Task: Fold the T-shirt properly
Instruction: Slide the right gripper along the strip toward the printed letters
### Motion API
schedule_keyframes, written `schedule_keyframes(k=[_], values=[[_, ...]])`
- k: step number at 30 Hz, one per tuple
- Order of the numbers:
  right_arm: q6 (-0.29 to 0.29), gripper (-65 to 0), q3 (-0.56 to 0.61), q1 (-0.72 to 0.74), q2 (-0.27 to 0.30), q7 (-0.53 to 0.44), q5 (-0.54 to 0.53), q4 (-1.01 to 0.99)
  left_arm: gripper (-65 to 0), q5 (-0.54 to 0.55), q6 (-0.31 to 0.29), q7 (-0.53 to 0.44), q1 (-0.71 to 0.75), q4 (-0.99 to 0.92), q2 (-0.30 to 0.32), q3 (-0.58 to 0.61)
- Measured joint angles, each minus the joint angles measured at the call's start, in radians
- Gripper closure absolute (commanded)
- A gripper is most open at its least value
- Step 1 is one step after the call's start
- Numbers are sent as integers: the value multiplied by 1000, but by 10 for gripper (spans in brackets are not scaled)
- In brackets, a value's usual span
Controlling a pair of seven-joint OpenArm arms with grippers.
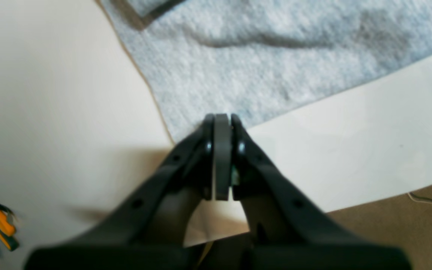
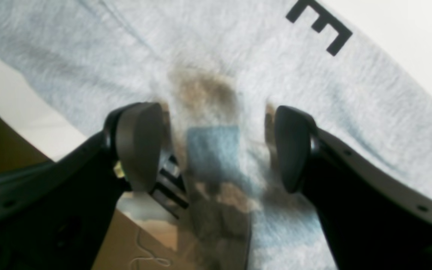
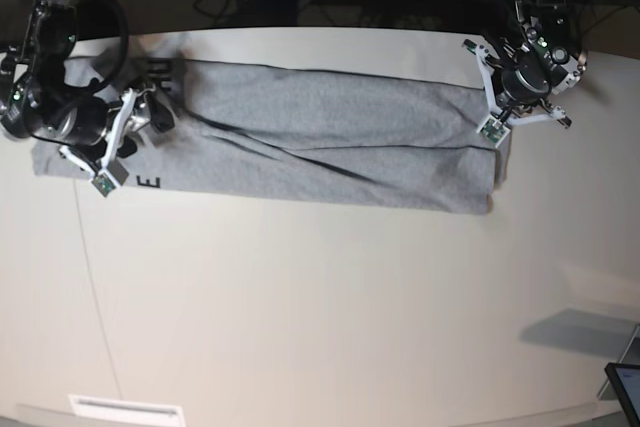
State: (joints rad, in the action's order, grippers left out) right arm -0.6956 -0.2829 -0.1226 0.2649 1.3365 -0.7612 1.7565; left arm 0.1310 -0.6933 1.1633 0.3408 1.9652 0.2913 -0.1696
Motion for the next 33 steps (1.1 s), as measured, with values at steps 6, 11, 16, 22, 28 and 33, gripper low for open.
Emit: schedule_keyframes(k=[6,11,16,22,28,33], values=[[0,-441,0,7,0,-11,1,-15,0,0,0,0,0,0,0,5],[0,-441,0,23,0,-12,1,-49,0,0,0,-1,0,0,0,3],[0,-441,0,37,-25,-13,0,-87,0,0,0,0,0,-1,0,3],[0,-396,0,37,-42,-17,1,-97,0,2,0,-1,0,-1,0,3],[0,-167,0,37,-41,-17,1,-97,0,0,0,-1,-1,-1,0,3],[0,-15,0,38,-41,-10,0,-97,0,0,0,-1,-3,-1,0,5]])
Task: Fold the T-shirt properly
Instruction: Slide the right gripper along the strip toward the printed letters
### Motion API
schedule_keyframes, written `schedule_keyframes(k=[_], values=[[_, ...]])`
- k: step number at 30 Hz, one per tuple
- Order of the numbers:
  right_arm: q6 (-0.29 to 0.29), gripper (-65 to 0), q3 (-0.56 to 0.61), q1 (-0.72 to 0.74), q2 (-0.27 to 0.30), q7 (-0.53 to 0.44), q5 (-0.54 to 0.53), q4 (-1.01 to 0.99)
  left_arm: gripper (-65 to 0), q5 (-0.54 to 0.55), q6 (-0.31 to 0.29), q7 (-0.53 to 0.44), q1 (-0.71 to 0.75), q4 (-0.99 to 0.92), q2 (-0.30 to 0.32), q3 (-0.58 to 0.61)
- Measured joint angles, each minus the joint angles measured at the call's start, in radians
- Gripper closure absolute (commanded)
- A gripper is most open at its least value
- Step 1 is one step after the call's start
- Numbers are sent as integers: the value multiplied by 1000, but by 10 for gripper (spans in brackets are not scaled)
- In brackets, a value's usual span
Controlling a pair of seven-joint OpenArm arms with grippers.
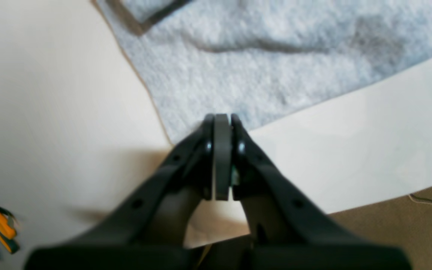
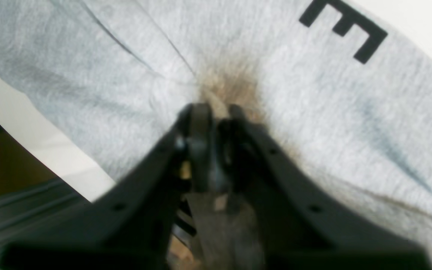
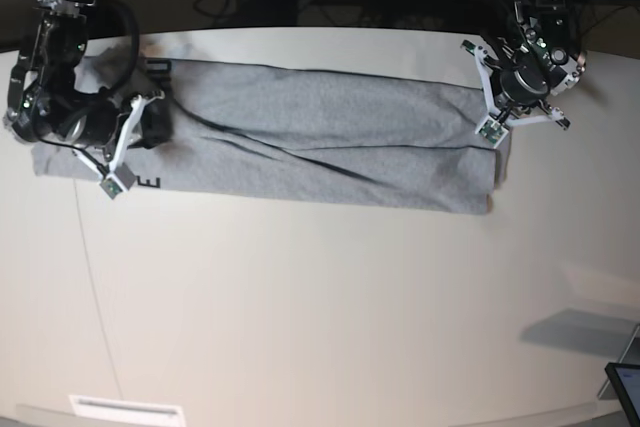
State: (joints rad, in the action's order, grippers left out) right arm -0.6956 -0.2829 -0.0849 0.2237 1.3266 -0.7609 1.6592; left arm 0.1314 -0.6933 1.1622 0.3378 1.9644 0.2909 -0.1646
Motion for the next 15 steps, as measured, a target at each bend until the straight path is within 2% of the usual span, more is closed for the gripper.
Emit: schedule_keyframes(k=[1,13,15], values=[[0,0,0,0,0,1,0,0,0,0,0,0,0,0,0,0],[0,-3,0,-51,-6,19,-7,1,0,0,0,0,-5,-28,0,0],[0,-3,0,-60,-8,22,-40,8,0,0,0,0,-5,-39,0,0]])
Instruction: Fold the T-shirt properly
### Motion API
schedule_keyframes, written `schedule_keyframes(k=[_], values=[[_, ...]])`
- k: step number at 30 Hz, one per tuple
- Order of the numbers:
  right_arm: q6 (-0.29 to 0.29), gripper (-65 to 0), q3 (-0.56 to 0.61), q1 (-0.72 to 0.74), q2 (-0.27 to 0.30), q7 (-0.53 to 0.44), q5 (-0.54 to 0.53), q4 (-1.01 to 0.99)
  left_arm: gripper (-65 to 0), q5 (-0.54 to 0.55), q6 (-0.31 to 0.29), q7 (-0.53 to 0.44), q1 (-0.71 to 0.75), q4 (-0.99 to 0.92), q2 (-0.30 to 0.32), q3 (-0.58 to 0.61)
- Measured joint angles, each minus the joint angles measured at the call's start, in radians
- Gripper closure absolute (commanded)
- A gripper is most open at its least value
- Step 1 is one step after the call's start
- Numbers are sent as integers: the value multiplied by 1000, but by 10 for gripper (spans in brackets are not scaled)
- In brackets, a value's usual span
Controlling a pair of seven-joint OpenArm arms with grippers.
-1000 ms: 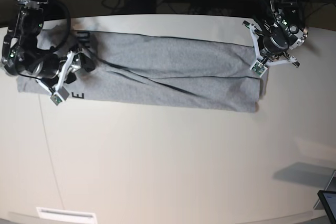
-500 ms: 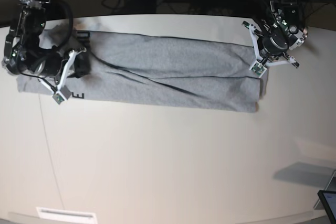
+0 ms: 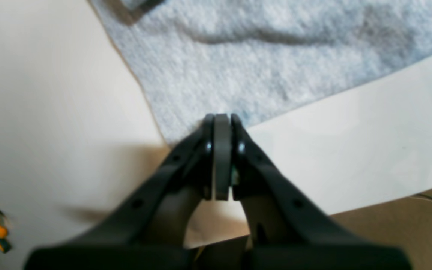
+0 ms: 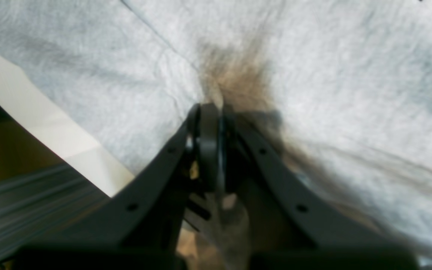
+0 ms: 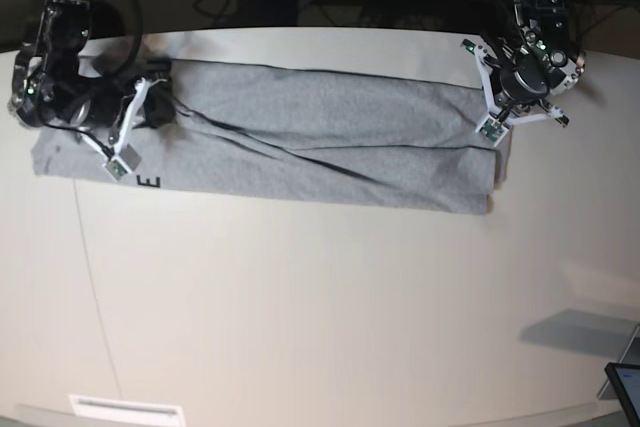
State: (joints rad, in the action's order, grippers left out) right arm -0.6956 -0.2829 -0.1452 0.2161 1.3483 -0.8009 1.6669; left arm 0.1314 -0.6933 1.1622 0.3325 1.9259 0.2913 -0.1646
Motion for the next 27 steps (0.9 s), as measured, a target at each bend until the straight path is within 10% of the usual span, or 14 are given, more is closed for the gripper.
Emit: schedule_keyframes(k=[9,14,17,27], values=[[0,-3,-2,-48,64,4,-367,11,0,0,0,-3,-17,-46,0,2],[221,-3,0,-57,98,-8,-589,11,0,0,0,-3,-29,-55,0,3],[302,-3,-1,-83,95,-10,-631,10,0,0,0,-3,-30,-55,0,3],[304,-3,0,-111,91,-11,-632,10,0,0,0,-3,-30,-55,0,3]])
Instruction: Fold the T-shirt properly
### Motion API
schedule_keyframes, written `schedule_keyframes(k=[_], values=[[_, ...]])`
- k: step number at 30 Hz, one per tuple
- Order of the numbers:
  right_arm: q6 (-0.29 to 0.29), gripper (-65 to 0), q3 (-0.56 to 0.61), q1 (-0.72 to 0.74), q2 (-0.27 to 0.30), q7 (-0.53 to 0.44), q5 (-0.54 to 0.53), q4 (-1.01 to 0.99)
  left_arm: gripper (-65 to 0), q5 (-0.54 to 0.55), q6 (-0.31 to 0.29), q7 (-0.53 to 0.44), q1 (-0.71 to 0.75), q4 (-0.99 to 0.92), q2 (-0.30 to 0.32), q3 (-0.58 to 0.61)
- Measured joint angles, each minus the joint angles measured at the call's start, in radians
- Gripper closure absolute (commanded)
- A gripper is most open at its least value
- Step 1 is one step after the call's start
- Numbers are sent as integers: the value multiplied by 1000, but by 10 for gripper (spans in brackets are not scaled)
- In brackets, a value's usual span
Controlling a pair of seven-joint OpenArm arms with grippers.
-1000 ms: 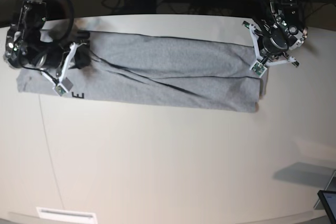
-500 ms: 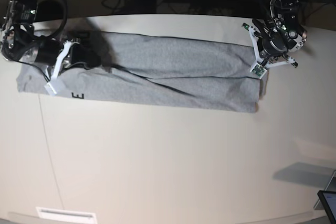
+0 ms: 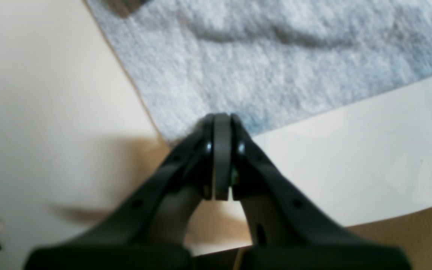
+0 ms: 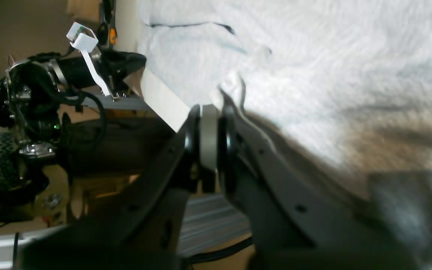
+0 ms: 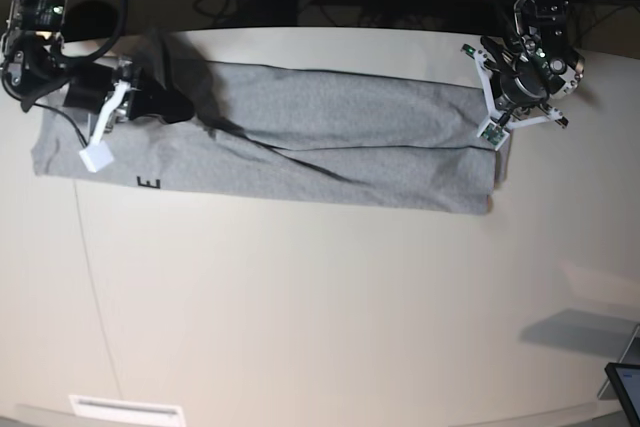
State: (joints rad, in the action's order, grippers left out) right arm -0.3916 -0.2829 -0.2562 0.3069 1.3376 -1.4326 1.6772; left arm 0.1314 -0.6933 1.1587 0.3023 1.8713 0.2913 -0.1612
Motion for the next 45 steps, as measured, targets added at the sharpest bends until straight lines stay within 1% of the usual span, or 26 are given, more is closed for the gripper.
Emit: schedule_keyframes(k=[3,5,9,13,14,15,17,19,23,24,26,30,31,33,37,40,41,43,44,45], values=[[0,-3,6,-1,0,-3,-2,-7,0,0,0,0,0,0,0,0],[0,-3,39,-5,2,-8,-4,-40,0,0,0,0,0,0,0,0],[8,-3,60,-21,-30,-4,15,-117,0,0,0,0,0,0,0,0],[8,-3,63,-15,-37,-9,2,-117,0,0,0,0,0,0,0,0],[12,-3,63,-16,-37,-12,2,-117,0,0,0,0,0,0,0,0],[40,-3,63,-22,-37,-11,2,-117,0,0,0,0,0,0,0,0],[71,-7,63,-30,-40,-9,4,-117,0,0,0,0,0,0,2,0],[80,-9,63,-32,-41,-8,6,-117,0,0,0,0,0,0,2,0],[80,-15,61,-27,-40,-9,5,-117,0,0,0,0,0,0,3,0],[80,-30,61,-27,-40,-9,3,-117,0,0,0,0,0,0,3,0],[80,-90,61,-29,-39,-28,2,-117,0,0,0,0,0,0,3,0],[80,-284,59,-29,-40,-31,-2,-117,0,0,0,0,0,0,3,-2],[80,-324,58,-29,-40,-31,-2,-117,0,0,0,0,0,0,3,-2],[80,-369,58,-30,-43,-32,-9,-117,0,0,0,0,0,0,3,-5],[80,-374,45,-32,-56,-29,-21,-114,0,0,0,0,0,0,3,-7],[89,-374,-67,-34,-54,-17,7,-13,0,0,0,0,0,0,3,-8],[89,-374,-106,-22,-39,-24,-8,40,0,0,0,0,0,0,3,-8],[72,-374,-150,15,9,-49,-42,108,0,0,0,0,0,0,3,-8],[72,-374,-161,21,23,-57,-41,113,0,0,0,0,0,0,3,-8],[72,-374,-171,23,26,-49,-11,107,0,0,0,0,0,0,3,-8]])
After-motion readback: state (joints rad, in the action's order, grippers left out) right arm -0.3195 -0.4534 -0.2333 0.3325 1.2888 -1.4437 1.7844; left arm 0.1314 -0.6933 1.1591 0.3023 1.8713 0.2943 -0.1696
